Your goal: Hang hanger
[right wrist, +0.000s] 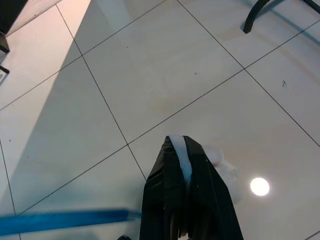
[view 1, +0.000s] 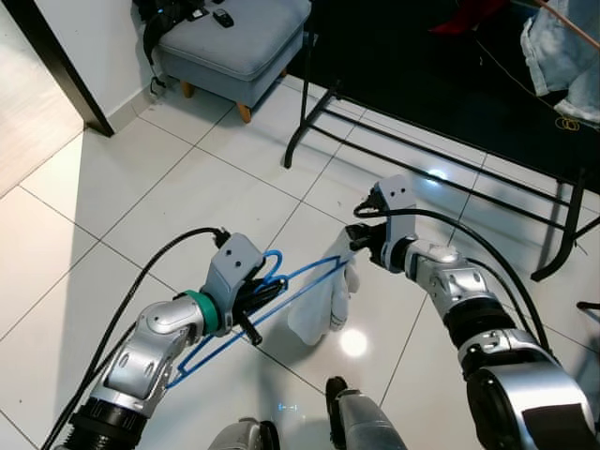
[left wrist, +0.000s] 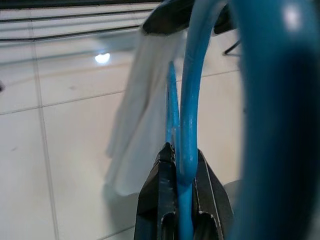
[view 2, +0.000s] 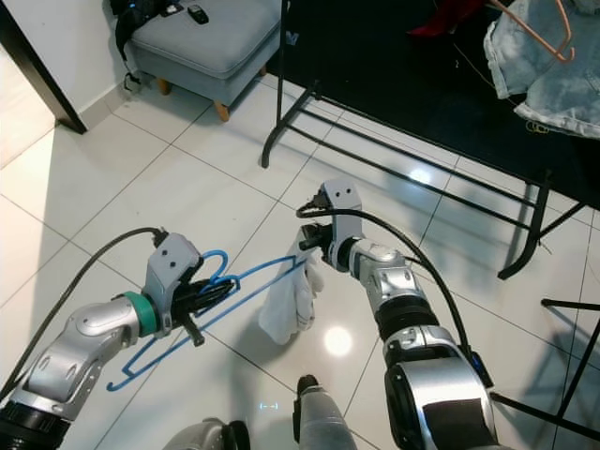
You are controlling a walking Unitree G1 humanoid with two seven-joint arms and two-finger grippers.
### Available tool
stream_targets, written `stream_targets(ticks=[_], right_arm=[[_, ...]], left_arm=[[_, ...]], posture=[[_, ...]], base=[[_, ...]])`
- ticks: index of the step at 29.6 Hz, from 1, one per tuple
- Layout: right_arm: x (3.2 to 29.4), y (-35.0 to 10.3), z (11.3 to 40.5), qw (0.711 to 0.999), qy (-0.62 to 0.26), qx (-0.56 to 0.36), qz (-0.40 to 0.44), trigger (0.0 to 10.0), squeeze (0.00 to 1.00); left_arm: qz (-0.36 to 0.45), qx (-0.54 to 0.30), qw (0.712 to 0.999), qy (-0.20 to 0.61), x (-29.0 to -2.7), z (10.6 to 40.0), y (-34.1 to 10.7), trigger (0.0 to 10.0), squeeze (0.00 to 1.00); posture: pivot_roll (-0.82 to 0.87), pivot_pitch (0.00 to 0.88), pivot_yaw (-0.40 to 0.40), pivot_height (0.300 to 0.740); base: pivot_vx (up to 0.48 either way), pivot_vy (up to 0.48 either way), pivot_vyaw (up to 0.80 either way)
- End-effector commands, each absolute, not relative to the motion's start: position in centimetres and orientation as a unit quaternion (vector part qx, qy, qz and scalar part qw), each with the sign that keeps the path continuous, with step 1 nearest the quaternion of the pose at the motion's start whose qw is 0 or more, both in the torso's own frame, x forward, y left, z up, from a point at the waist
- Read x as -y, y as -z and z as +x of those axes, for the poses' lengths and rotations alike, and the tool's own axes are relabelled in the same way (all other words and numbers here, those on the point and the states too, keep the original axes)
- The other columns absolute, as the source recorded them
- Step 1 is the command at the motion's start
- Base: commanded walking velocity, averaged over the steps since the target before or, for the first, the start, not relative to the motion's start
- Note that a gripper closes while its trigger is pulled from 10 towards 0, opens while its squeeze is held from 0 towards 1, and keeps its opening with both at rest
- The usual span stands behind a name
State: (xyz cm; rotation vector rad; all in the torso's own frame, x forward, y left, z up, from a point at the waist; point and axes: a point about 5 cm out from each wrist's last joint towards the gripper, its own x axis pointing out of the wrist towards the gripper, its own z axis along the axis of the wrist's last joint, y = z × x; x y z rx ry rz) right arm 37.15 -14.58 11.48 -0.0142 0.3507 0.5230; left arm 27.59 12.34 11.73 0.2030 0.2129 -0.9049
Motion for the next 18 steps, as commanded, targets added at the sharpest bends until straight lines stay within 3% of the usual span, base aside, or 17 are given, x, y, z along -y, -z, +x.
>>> stream_targets(ticks=[1,4,8,18], right_arm=[[14.8,-11.3,37.0,0.95,-0.258,-0.177,-0.014,10.0,0.0],[14.9,-11.3,37.0,0.95,-0.257,-0.178,-0.015,10.0,0.0],[14.9,-11.3,37.0,0.95,-0.256,-0.178,-0.015,10.0,0.0],[14.8,-11.6,37.1,0.95,-0.259,-0.174,-0.015,10.0,0.0]], left_arm=[[0.085,-0.114,0.876,0.461,-12.1,26.7,-11.5,10.0,0.0],[0.083,-0.114,0.859,0.493,-12.2,25.8,-11.8,10.0,0.0],[0.091,-0.117,0.856,0.495,-12.3,25.7,-11.7,10.0,0.0],[0.124,-0.125,0.881,0.438,-12.0,27.2,-10.6,10.0,0.0]], posture=[[-0.07,0.201,0.053,0.737],[-0.07,0.204,0.052,0.737],[-0.07,0.204,0.053,0.737],[-0.07,0.198,0.05,0.737]], base=[[0.0,0.0,0.0],[0.0,0.0,0.0],[0.0,0.0,0.0],[0.0,0.0,0.0]])
